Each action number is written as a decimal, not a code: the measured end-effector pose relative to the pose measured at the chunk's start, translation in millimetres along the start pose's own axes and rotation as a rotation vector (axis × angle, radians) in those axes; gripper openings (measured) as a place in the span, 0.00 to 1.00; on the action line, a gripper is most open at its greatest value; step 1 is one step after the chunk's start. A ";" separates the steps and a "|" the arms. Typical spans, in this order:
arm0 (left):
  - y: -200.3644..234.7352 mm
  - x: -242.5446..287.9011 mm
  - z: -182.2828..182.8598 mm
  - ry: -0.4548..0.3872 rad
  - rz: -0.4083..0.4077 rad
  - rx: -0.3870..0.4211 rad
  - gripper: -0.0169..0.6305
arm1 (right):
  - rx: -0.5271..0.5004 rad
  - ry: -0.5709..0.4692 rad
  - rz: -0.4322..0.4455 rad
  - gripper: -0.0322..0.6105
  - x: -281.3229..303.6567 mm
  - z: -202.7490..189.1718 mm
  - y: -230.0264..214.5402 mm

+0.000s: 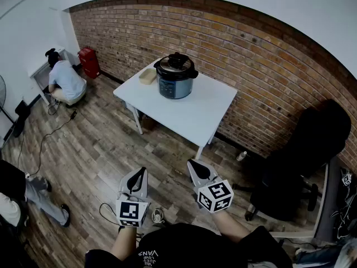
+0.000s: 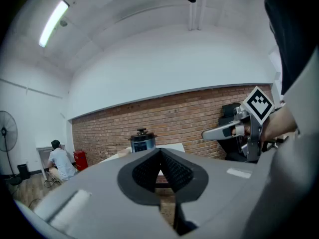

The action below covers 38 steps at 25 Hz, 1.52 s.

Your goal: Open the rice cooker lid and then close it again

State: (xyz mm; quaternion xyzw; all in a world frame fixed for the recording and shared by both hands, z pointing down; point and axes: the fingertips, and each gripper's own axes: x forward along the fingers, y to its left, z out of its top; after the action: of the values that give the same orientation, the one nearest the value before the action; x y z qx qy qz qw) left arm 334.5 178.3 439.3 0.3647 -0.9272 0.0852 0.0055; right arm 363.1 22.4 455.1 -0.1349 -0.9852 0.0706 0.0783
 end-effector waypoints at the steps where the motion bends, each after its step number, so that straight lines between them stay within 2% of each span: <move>1: 3.1 2.0 0.8 -0.014 -0.002 -0.009 0.03 | 0.008 -0.004 0.003 0.05 3.9 1.0 -0.3; 5: 14.5 11.1 2.1 -0.056 -0.038 -0.040 0.03 | 0.029 -0.060 0.025 0.06 20.1 10.9 2.5; 6: 17.9 13.3 1.6 -0.059 -0.051 -0.048 0.07 | 0.030 -0.078 0.032 0.06 24.6 14.1 4.5; 7: 22.3 15.5 0.6 -0.059 -0.059 -0.058 0.16 | 0.033 -0.089 0.033 0.06 29.9 16.4 6.0; 8: 27.7 17.7 -0.7 -0.057 -0.065 -0.069 0.27 | 0.037 -0.093 0.027 0.16 36.1 17.8 6.8; 10: 39.8 21.8 -4.0 -0.054 -0.074 -0.090 0.32 | 0.046 -0.092 0.005 0.46 49.5 18.8 7.1; 12: 52.5 26.1 -7.1 -0.057 -0.090 -0.106 0.42 | 0.056 -0.097 -0.011 0.58 62.2 19.7 7.8; 15: 74.2 33.3 -9.8 -0.057 -0.118 -0.099 0.53 | 0.064 -0.108 -0.035 0.68 80.1 21.0 10.2; 21: 124.7 45.3 -17.3 -0.024 -0.160 -0.101 0.56 | 0.074 -0.108 -0.103 0.73 116.6 21.2 16.3; 26: 152.7 61.3 -26.7 -0.039 -0.169 -0.102 0.56 | 0.091 -0.103 -0.134 0.73 137.1 18.7 16.0; 33: 169.1 112.2 -34.0 -0.026 -0.179 -0.136 0.56 | 0.097 -0.099 -0.169 0.73 170.9 25.8 -22.6; 38: 194.1 161.0 -30.1 -0.022 -0.175 -0.114 0.56 | 0.101 -0.094 -0.162 0.73 216.2 35.8 -54.2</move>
State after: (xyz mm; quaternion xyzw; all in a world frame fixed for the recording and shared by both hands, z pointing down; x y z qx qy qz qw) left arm 83.3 214.1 450.7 0.4444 -0.8951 0.0274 0.0234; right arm 137.4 26.4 458.1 -0.0474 -0.9907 0.1197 0.0440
